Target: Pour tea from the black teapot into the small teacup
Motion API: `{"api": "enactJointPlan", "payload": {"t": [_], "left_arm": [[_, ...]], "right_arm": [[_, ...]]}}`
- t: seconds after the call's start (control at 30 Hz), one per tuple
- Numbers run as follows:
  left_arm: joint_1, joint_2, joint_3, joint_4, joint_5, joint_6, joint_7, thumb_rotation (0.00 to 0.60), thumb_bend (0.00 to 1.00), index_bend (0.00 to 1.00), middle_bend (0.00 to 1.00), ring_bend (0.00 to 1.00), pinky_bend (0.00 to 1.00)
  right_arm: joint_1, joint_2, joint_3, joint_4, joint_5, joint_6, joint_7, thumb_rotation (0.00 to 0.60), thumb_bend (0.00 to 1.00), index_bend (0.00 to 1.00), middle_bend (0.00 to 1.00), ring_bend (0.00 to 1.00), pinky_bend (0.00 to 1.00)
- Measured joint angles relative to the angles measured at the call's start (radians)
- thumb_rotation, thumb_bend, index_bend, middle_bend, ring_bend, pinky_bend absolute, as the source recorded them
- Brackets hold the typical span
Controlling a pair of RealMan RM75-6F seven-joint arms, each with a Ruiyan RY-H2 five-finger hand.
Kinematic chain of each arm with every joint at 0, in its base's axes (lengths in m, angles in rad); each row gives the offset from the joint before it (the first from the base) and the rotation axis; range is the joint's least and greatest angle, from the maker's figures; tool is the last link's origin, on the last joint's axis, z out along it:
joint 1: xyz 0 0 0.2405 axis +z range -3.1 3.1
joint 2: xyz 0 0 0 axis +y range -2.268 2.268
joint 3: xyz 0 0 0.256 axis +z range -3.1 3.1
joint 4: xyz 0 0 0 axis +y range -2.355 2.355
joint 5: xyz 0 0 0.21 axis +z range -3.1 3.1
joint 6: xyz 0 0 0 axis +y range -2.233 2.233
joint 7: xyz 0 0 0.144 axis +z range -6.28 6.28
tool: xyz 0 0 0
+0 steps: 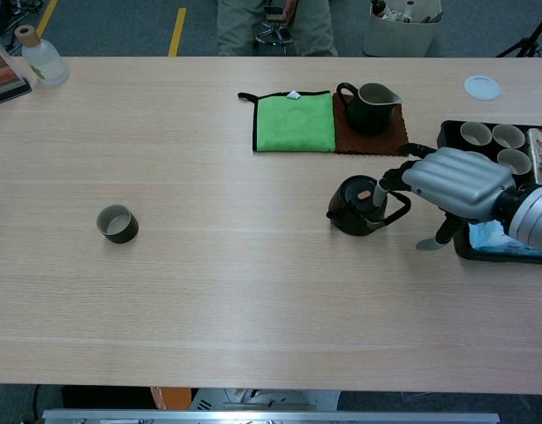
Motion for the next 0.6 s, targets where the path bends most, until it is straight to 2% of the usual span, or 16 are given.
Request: {"api": "enactJointPlan", "payload": {"t": [0.33, 0.6], "left_arm": [[0.002, -0.001, 0.001, 0.007, -0.005, -0.004, -0.006, 0.6, 0.25, 0.32, 0.28, 0.23, 0.22], [0.001, -0.004, 0.002, 0.015, -0.004, -0.009, -0.014, 0.6, 0.25, 0.32, 0.28, 0.23, 0.22]], "right_arm": [[0.01, -0.02, -0.002, 0.0, 0.029, -0.031, -0.037, 0.6, 0.0, 0.35, 0.36, 0.31, 0.05], [0.01, -0.023, -0.011, -0.002, 0.045, -0.042, -0.054, 0.6, 0.0, 0.35, 0.36, 0.31, 0.05]]}}
